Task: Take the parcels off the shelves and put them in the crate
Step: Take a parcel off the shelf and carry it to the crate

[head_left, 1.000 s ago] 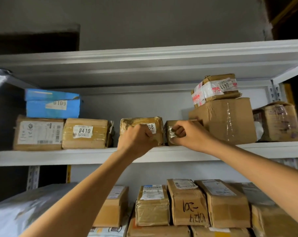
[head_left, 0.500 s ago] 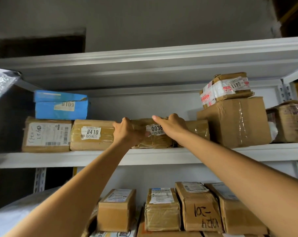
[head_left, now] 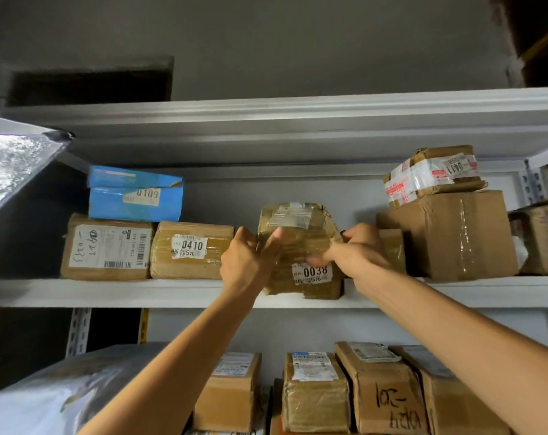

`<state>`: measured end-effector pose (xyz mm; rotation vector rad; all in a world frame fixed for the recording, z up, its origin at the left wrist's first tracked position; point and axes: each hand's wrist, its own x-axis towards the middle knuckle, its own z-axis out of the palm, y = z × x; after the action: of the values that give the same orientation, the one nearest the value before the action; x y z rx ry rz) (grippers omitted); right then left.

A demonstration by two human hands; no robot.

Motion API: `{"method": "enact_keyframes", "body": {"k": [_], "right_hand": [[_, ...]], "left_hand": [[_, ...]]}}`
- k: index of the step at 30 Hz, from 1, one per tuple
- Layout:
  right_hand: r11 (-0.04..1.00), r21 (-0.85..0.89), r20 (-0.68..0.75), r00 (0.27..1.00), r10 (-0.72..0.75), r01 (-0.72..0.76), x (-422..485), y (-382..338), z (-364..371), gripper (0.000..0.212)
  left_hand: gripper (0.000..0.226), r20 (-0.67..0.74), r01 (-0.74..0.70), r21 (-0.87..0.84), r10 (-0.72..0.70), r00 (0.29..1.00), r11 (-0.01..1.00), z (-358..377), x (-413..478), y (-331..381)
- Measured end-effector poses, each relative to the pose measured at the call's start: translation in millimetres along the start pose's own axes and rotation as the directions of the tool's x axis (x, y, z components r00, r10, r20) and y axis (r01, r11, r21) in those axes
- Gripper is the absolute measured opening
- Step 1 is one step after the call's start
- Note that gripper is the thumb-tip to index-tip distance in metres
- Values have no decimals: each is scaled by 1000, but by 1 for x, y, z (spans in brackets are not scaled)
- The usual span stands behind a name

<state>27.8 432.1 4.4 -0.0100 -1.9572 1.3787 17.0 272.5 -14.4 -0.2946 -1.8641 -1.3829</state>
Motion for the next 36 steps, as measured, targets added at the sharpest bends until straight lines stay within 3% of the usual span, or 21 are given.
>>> {"method": "enact_keyframes", "body": {"k": [3, 7, 10, 13, 16, 18, 22, 24, 26, 28, 30, 33, 36], "right_hand": [[998, -43, 91, 995, -31, 35, -9, 10, 2, 72], [983, -88, 130, 980, -151, 163, -20, 20, 1, 67], [975, 38, 205, 953, -223, 220, -28, 30, -4, 71], [970, 101, 255, 937, -240, 221, -32, 34, -6, 72], [976, 86, 291, 932, -216, 199, -30, 37, -4, 100], [976, 101, 279, 936, -215, 194, -30, 38, -4, 99], [982, 78, 259, 948, -185, 170, -30, 37, -12, 92], [981, 92, 246, 950, -189, 171, -31, 38, -18, 104], [973, 111, 226, 949, -222, 201, -36, 39, -23, 116], [955, 162, 180, 944, -276, 248, -36, 34, -30, 102], [930, 252, 126, 943, -308, 270, -33, 23, -38, 83], [890, 335, 92, 930, -357, 309, -29, 7, -47, 76], [853, 355, 70, 899, -431, 382, -30, 0, -51, 76]], "left_hand": [[51, -7, 64, -122, -65, 998, 991, -1, -5, -11], [67, 102, 127, -292, -101, 990, 948, -4, -10, -21], [45, 181, 120, -302, -67, 981, 946, -5, -9, -24], [45, 287, 150, -327, -53, 956, 933, -7, -7, -25], [32, 376, 114, -283, 1, 927, 952, -9, -11, -27], [26, 409, 108, -321, 35, 912, 941, -6, -18, -26], [75, 354, 125, -391, 24, 935, 912, -7, -23, -20], [98, 389, 139, -444, 51, 920, 885, -12, -24, -16], [86, 365, 51, -417, 116, 924, 907, -17, -26, -13], [77, 309, -12, -437, 163, 937, 899, -22, -29, -7], [88, 227, -165, -408, 274, 935, 898, -24, -33, -4], [107, 123, -480, -211, 510, 851, 852, -24, -40, 1], [111, 51, -552, -154, 565, 824, 819, -24, -44, 2]]}}
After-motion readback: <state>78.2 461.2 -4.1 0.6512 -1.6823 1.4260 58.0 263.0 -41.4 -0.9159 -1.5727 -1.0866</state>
